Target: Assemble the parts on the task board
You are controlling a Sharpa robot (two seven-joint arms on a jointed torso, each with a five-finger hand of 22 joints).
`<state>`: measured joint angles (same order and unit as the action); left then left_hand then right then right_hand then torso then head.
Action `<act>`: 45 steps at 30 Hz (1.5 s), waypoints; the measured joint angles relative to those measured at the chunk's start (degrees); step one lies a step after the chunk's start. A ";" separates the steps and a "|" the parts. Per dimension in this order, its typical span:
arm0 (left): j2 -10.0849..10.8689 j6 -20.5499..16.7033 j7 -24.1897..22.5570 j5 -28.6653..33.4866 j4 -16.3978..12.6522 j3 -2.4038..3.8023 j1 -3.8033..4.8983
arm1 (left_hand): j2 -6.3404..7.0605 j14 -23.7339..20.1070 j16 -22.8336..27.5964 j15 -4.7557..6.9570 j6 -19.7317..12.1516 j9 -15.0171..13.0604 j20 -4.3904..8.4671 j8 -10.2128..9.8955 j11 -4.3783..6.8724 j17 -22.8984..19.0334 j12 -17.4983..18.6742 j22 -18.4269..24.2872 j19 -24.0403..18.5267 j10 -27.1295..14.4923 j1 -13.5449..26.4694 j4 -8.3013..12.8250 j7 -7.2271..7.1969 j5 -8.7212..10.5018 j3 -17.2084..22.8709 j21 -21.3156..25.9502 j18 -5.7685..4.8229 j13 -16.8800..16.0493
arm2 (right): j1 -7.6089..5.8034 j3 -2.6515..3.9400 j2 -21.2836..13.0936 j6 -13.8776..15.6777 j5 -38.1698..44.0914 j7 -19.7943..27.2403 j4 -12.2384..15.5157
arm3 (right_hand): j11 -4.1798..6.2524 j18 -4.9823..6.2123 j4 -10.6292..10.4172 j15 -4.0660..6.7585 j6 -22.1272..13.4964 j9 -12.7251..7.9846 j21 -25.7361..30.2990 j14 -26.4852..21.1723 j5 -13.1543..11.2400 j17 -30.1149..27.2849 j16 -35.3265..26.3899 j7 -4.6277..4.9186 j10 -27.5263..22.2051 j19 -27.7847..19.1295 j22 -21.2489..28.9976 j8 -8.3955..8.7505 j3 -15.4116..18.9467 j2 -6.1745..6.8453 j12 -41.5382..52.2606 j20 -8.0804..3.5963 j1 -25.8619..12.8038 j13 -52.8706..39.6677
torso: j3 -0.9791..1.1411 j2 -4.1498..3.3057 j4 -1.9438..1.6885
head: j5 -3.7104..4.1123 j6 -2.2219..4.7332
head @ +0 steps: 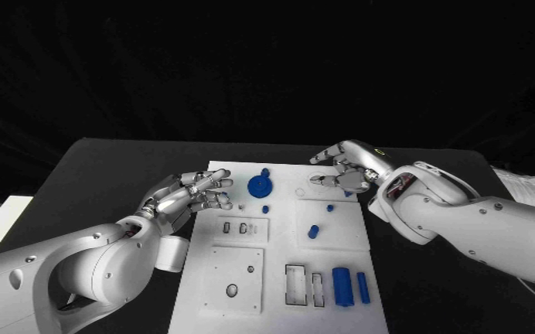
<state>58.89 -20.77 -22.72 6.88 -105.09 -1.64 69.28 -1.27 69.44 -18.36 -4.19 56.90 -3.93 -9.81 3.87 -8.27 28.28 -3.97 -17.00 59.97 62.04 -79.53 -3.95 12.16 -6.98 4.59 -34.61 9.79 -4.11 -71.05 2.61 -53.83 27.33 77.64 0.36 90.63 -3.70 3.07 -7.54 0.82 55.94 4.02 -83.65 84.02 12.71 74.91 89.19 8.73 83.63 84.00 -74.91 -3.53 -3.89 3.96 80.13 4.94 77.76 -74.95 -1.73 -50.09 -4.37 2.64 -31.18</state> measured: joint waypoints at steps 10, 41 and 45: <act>-0.38 0.10 -0.01 0.00 0.68 -0.04 -0.01 | 0.00 0.00 0.00 0.00 0.00 0.00 0.00 0.00 0.00 0.08 0.00 -0.05 0.00 0.00 0.00 0.00 0.00 0.00 0.00 0.00 0.00 -0.01 | 0.33 0.00 -4.84 -2.96 -8.76 6.31 -4.00 | 0.00 0.00 1.16 0.00 0.01 0.00 0.00 0.00 -0.22 0.00 0.00 0.01 0.00 0.00 0.01 0.00 0.08 0.41 -0.10 0.00 0.97 -0.01 | 0.89 0.46 0.82 | 0.03 0.29; -0.92 0.35 -0.06 0.00 1.64 -0.14 -0.09 | 0.00 0.00 0.00 0.00 0.00 0.00 0.00 0.00 0.00 0.12 0.00 -0.05 0.00 0.00 0.00 0.06 0.00 0.00 0.38 0.00 0.00 -0.02 | 3.67 0.01 -4.52 -7.11 -8.97 8.05 -7.35 | 0.00 0.00 1.47 0.00 0.00 -0.05 0.00 0.00 -0.21 0.04 0.00 0.00 0.00 0.00 -0.02 0.00 0.07 0.65 -0.32 0.00 1.21 -0.01 | 1.22 0.69 1.18 | -0.26 -0.38; -0.95 0.36 -0.06 0.00 1.65 -0.14 -0.09 | 0.00 0.00 0.00 0.00 0.00 0.00 0.00 0.00 0.00 0.12 0.00 -0.08 0.00 0.00 0.00 0.06 0.00 0.00 0.38 0.00 0.01 -0.02 | 3.85 0.00 -3.95 -7.20 -8.75 7.94 -7.95 | 0.00 -0.01 1.47 0.00 0.03 -0.05 0.00 0.00 -0.74 0.03 0.00 0.03 0.00 0.00 -0.02 0.00 0.07 -0.43 -0.32 0.00 1.27 -0.03 | 1.20 0.69 1.14 | -0.16 -0.39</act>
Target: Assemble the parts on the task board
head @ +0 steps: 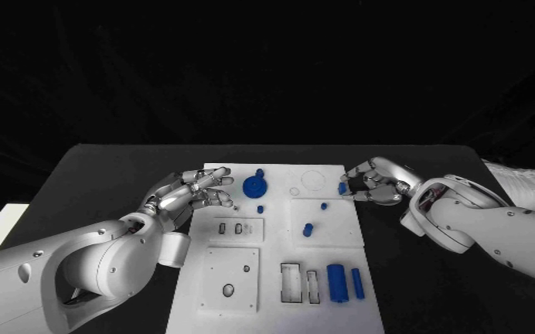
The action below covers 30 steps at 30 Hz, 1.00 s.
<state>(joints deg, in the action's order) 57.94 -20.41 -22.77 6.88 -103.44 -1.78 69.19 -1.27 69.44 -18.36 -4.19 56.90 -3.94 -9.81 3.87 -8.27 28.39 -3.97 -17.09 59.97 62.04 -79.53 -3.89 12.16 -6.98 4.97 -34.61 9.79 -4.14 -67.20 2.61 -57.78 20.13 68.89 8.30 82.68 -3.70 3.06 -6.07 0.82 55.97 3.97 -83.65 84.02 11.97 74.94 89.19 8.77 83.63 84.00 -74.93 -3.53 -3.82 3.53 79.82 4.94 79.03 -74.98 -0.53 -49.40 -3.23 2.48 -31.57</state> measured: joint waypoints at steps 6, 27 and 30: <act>-0.07 0.02 0.00 0.00 0.01 -0.01 0.00 | 0.00 0.00 0.00 0.00 0.00 0.00 0.00 0.00 0.00 0.00 0.00 0.00 0.00 0.00 0.00 0.00 0.00 0.00 0.00 0.00 -0.01 0.00 | 0.14 0.02 0.62 -0.01 0.21 -0.12 -0.47 | 0.00 0.01 0.32 0.00 0.85 0.00 0.00 0.00 -0.35 0.00 0.00 -0.08 0.00 0.00 0.00 -0.21 -0.71 -0.99 0.01 0.00 0.28 -0.12 | -0.03 -0.01 -0.08 | -0.07 -0.04; -0.06 0.07 0.07 0.00 0.05 -0.01 -0.01 | 0.00 0.00 0.00 0.00 0.00 0.00 0.00 0.00 0.00 0.08 0.00 -0.05 0.00 0.00 0.00 0.00 0.00 0.00 0.00 -0.24 0.00 -0.01 | 0.25 0.01 1.28 0.00 0.43 -0.29 -0.54 | 0.59 0.00 1.17 0.07 4.56 0.57 0.00 -0.05 -2.44 -0.02 0.00 -1.11 0.29 0.00 0.02 -1.59 -3.42 -3.29 0.92 0.00 1.01 -0.25 | -0.03 0.01 0.03 | -0.30 -0.14; -0.05 0.08 0.08 0.00 0.05 -0.02 -0.01 | 0.00 0.00 0.00 0.00 0.00 0.00 0.00 0.00 0.00 0.08 0.00 -0.05 0.00 0.00 0.00 0.00 0.00 0.00 0.00 -0.24 -0.01 0.00 | 0.25 0.01 1.35 0.08 0.43 -0.36 -0.67 | 1.27 0.00 1.57 0.96 6.30 0.70 0.00 -0.05 -4.14 -0.02 0.00 -1.83 0.21 -0.05 0.02 -2.37 -4.79 -3.86 1.07 -0.57 1.20 -0.27 | -0.03 0.01 0.04 | -0.25 -0.13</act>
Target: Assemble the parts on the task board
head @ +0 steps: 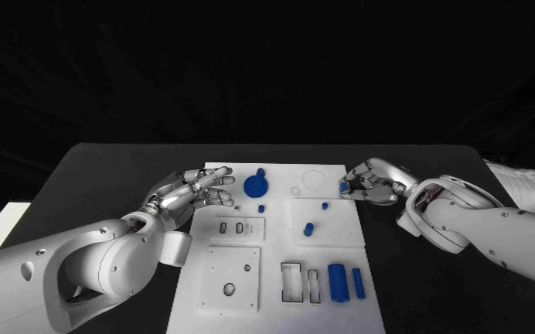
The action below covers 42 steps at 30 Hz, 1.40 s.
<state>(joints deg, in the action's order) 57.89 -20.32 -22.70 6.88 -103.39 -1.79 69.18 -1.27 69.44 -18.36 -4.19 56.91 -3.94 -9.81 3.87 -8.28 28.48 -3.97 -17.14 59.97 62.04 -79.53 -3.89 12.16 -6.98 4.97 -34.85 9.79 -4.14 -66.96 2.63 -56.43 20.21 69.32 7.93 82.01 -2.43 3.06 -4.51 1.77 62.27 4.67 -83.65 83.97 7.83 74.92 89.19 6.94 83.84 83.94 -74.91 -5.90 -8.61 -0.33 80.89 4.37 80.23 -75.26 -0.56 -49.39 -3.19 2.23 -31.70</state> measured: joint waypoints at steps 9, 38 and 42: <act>0.03 0.03 0.02 0.00 -0.02 0.00 0.00 | 0.00 0.00 0.00 0.00 0.00 0.00 0.00 0.00 0.00 0.00 0.00 0.00 0.00 0.00 0.00 0.00 0.00 0.00 0.00 0.01 0.00 0.00 | 0.00 0.02 0.44 1.10 -0.15 -0.21 0.05 | 0.80 0.01 1.15 0.61 0.83 0.19 -0.24 -0.05 -0.41 0.00 0.25 -0.27 0.03 0.07 0.00 -0.95 -1.81 -0.30 0.04 -0.49 0.00 0.00 | 0.01 0.01 0.03 | 0.07 -0.12; -0.53 1.52 -0.26 1.66 4.59 -0.05 -0.02 | 0.22 -0.82 0.73 0.06 -0.20 0.00 -0.02 0.00 0.00 0.26 0.00 -0.19 -1.04 0.00 0.22 0.59 -0.20 0.00 1.55 -0.21 0.01 0.04 | -2.16 -0.20 8.48 6.27 4.38 -12.95 12.83 | 0.88 0.00 0.23 0.61 0.31 0.19 -0.23 -0.06 1.06 -0.01 0.24 -0.39 0.10 0.06 -0.03 -0.59 -3.21 -1.87 -0.40 -0.88 -1.61 0.00 | -0.93 1.71 -0.47 | -1.93 -2.20; -0.47 1.72 -0.41 1.80 5.04 -0.04 -0.02 | 0.43 -1.71 1.57 -0.06 -0.20 0.00 -0.20 0.00 0.00 0.27 0.00 -0.19 -1.85 0.00 0.44 0.87 -0.20 0.00 2.30 -0.21 0.00 0.07 | -1.68 -0.98 11.84 5.50 6.99 -14.28 11.95 | 0.87 0.00 0.23 0.61 0.13 0.20 -0.23 -0.06 1.10 -0.02 0.24 -0.38 0.10 0.06 -0.03 -0.58 -3.21 -1.88 -0.40 -0.88 -1.62 0.00 | -1.28 2.07 -0.62 | -2.44 -3.00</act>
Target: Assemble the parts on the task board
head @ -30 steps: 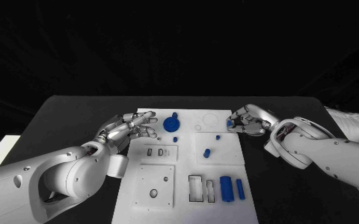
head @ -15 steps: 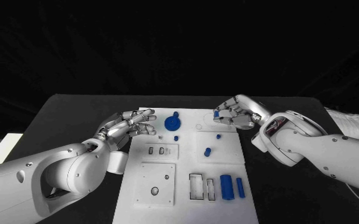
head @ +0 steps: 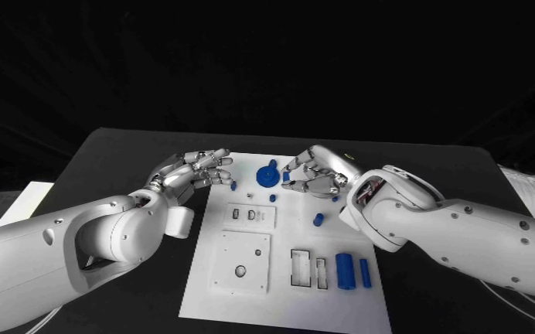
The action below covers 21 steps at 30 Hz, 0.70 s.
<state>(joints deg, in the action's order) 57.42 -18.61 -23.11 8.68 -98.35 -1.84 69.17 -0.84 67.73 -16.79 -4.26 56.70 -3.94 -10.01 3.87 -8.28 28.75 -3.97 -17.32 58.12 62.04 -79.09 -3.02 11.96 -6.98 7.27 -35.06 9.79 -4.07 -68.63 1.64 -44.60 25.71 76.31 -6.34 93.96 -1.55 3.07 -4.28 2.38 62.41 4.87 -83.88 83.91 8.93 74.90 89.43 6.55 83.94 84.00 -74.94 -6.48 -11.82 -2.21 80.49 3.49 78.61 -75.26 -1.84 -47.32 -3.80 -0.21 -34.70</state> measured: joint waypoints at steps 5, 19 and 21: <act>-0.08 0.17 -0.23 0.07 0.29 0.00 0.00 | 0.35 -0.56 1.11 -0.15 0.00 0.00 -0.22 0.00 0.00 -0.06 0.00 0.05 -1.04 0.00 0.35 0.26 0.00 0.00 0.74 0.00 0.01 0.00 | 1.10 -0.53 3.77 -1.80 3.46 -1.73 -1.24 | 0.00 0.00 0.00 0.00 -0.10 0.01 0.00 0.00 0.01 0.00 0.22 0.08 0.00 0.00 0.00 0.20 0.00 -0.05 0.01 0.00 -0.06 0.00 | -0.34 0.37 -0.33 | -0.64 -1.09; -0.47 0.31 -0.52 0.12 0.30 0.01 0.00 | 0.79 -0.87 2.21 -0.46 0.00 0.00 -0.31 0.00 -0.20 -0.32 0.00 0.35 -1.94 -0.20 0.79 0.33 0.00 0.00 1.59 0.30 0.00 0.04 | 3.47 -1.19 9.24 -5.67 11.14 -6.73 -3.79 | -0.03 0.00 0.41 -0.01 -0.49 0.40 0.00 0.00 0.86 0.04 0.22 0.11 -0.03 0.00 0.02 0.48 -0.39 0.25 0.06 0.01 -0.38 0.00 | -0.63 0.59 -0.53 | -1.20 -2.14; -0.53 0.32 -0.53 0.12 0.27 0.01 0.00 | 0.79 -0.87 2.21 -0.46 0.00 0.00 -0.31 0.00 -0.20 -0.32 0.00 0.35 -1.94 -0.20 0.79 0.33 0.00 0.00 1.59 0.30 0.01 0.04 | 3.71 -1.20 9.51 -5.96 11.73 -7.12 -3.87 | -0.10 0.00 0.41 -0.01 -0.57 0.54 0.00 0.00 0.86 0.04 0.22 0.16 -0.11 0.00 0.02 0.47 -0.39 0.26 0.16 0.01 -0.38 0.00 | -0.60 0.58 -0.53 | -1.24 -2.16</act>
<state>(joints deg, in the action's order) 56.89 -18.29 -23.64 8.79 -98.08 -1.83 69.17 -0.05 66.86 -14.58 -4.71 56.70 -3.94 -10.32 3.87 -8.47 28.43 -3.97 -16.97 56.18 61.84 -78.31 -2.69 11.96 -6.98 8.86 -34.76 9.79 -4.03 -64.92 0.44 -35.09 19.75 88.04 -13.47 90.09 -1.66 3.07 -3.87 2.37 61.84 5.41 -83.88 83.91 9.79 74.95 89.65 6.71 83.83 84.00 -74.92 -6.01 -12.21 -1.95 80.65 3.50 78.23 -75.26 -2.44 -46.74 -4.33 -1.45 -36.86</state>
